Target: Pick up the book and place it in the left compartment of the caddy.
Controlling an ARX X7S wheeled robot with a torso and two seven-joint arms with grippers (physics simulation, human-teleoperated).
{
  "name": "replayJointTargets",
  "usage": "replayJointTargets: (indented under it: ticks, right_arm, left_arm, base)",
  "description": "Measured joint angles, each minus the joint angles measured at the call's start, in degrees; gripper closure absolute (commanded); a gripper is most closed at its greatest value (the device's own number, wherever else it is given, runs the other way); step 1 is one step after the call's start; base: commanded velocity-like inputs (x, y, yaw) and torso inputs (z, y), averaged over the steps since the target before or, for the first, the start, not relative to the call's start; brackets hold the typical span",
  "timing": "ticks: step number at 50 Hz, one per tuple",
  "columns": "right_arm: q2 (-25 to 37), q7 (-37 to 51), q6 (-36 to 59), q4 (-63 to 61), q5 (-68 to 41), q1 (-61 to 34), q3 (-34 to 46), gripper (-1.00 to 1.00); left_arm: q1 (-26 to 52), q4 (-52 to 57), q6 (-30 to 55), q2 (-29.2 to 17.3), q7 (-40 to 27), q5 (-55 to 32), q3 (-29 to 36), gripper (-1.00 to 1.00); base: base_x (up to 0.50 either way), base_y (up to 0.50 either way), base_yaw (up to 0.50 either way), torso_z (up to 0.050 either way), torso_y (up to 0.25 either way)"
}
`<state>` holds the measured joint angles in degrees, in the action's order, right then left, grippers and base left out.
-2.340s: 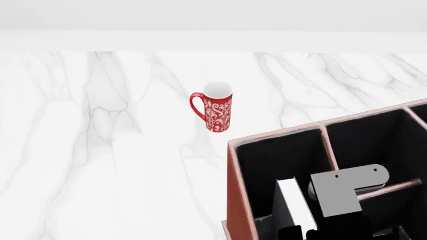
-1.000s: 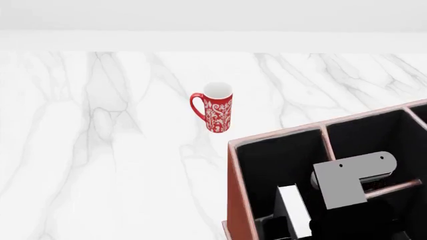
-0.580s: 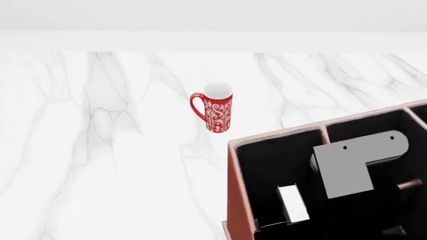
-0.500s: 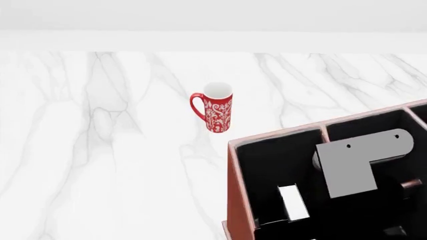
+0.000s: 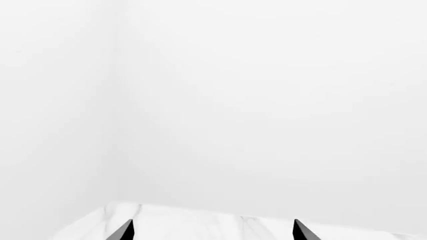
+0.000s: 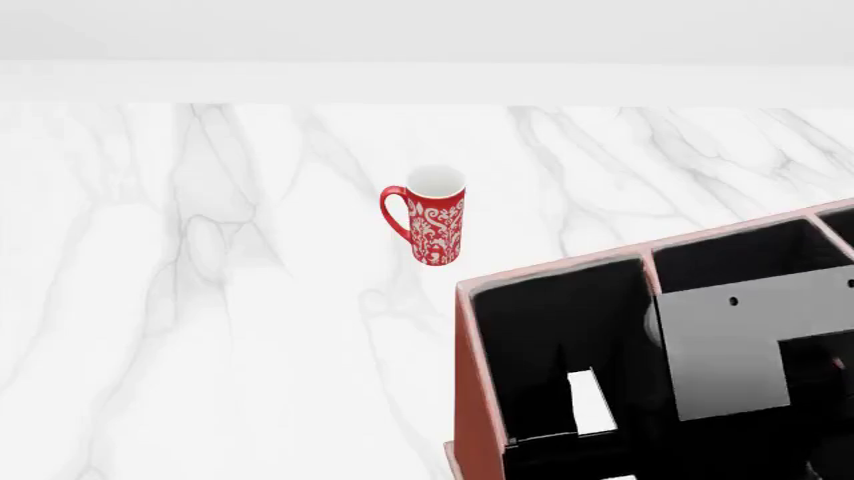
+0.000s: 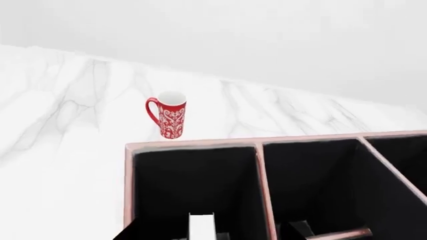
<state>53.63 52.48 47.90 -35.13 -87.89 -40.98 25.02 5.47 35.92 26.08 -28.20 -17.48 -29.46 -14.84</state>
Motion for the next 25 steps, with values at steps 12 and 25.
replayJointTargets:
  ticks: [12, 25]
  right_arm:
    - [0.27, 3.29, -2.17, -5.12, 1.66, 2.20, -1.10, -1.00]
    - [0.01, 6.57, -4.13, -10.40, 6.24, 5.17, -1.54, -1.00]
  left_arm:
    - [-1.67, 2.73, -0.33, 0.29, 0.00, -2.04, -1.50, -1.00]
    - [-3.31, 5.13, -0.73, 0.41, 0.03, -4.14, -3.36, -1.00]
  base:
    - [0.00, 0.00, 0.00, 0.000, 0.000]
    - [0.00, 0.00, 0.00, 0.000, 0.000]
